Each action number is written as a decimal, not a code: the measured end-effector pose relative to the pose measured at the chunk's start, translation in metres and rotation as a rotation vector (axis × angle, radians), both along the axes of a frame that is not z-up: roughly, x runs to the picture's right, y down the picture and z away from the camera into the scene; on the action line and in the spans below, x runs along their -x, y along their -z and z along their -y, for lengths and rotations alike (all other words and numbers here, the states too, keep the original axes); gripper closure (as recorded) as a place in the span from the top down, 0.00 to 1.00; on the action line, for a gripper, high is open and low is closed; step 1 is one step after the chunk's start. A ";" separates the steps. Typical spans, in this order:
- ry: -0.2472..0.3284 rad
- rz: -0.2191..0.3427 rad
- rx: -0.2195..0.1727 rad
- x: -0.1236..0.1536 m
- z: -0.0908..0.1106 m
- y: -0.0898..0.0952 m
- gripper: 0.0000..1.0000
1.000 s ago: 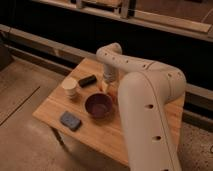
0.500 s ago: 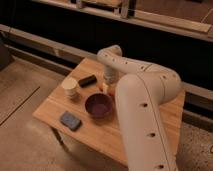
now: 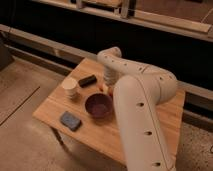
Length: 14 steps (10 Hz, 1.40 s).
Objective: Place the pepper in the ceramic bowl
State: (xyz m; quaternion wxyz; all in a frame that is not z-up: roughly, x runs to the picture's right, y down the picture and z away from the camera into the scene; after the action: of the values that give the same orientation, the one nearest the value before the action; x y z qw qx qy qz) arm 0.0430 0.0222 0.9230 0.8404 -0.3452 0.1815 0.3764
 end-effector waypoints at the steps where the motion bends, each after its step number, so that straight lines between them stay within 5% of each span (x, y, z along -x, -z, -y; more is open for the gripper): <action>1: -0.001 0.001 -0.001 0.000 0.000 0.000 0.27; 4: -0.004 -0.008 -0.009 -0.003 0.003 0.001 0.01; 7: -0.022 -0.086 -0.080 -0.018 0.032 0.019 0.00; 10: -0.082 -0.248 -0.234 -0.049 0.088 0.075 0.00; 12: -0.126 -0.334 -0.298 -0.058 0.101 0.111 0.00; 14: -0.153 -0.373 -0.318 -0.048 0.099 0.131 0.00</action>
State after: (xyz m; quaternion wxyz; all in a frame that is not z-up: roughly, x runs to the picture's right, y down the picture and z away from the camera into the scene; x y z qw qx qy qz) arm 0.0912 -0.0763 0.7918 0.8051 -0.1460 0.2455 0.5198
